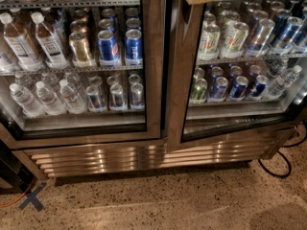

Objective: Open right fridge door

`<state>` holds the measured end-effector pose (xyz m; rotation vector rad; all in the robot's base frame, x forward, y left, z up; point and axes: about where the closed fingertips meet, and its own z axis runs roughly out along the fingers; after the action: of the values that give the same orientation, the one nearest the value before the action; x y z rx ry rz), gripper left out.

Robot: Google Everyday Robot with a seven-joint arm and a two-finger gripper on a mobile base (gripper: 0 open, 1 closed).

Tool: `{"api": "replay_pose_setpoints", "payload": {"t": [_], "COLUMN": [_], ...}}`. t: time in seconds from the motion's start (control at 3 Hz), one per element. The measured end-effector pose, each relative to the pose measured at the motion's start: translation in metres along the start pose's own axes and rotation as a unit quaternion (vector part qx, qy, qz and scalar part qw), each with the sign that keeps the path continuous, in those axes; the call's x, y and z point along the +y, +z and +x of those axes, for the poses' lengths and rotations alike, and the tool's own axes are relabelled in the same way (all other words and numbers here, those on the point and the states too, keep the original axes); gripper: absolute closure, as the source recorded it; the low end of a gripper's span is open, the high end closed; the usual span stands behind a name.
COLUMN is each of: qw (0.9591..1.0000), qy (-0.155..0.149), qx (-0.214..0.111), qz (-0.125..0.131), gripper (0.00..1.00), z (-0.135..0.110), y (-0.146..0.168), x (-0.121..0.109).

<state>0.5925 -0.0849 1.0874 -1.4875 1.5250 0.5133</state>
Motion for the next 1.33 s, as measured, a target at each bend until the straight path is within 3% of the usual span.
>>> {"api": "replay_pose_setpoints", "payload": {"t": [1.33], "qw": [0.9998], "qy": [0.014], "qx": [0.001], "qz": [0.012], "gripper": [1.00], "z": [-0.0038], "y": [-0.0101], "x": [0.0115]}}
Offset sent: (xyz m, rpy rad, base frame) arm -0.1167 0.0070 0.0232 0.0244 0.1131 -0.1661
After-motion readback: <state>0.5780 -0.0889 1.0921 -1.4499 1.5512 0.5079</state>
